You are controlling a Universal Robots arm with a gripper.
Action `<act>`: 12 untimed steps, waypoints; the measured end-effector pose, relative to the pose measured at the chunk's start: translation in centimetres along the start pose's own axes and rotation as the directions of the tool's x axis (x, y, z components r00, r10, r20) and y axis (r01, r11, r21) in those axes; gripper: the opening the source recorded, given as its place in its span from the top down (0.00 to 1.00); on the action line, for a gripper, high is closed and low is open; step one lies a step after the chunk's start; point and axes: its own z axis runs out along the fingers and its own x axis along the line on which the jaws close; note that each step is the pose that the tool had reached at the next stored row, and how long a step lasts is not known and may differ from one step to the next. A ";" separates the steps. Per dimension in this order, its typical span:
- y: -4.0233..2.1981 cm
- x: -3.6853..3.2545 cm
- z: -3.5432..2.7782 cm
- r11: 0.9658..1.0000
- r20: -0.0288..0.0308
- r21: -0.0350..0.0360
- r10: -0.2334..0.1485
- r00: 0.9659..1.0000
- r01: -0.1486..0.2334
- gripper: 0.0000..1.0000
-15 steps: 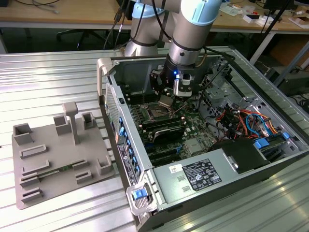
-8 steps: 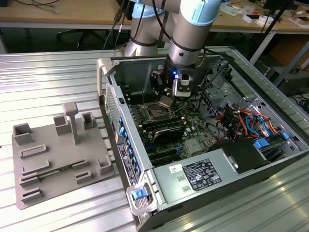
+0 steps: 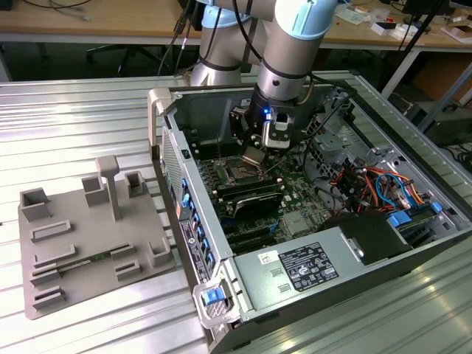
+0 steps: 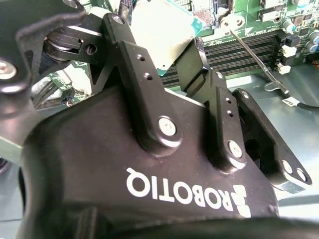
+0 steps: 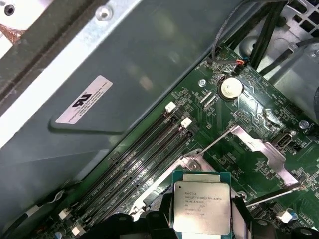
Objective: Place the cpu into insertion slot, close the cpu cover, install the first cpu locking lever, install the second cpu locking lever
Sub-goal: 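Place the cpu into insertion slot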
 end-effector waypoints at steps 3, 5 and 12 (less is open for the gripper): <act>0.00 0.00 0.04 1.000 0.002 0.001 0.017 1.000 -0.017 0.45; 0.00 0.00 0.06 1.000 0.003 0.002 0.027 1.000 -0.027 0.45; -0.01 0.00 0.11 0.998 0.009 0.006 0.061 0.998 -0.061 0.45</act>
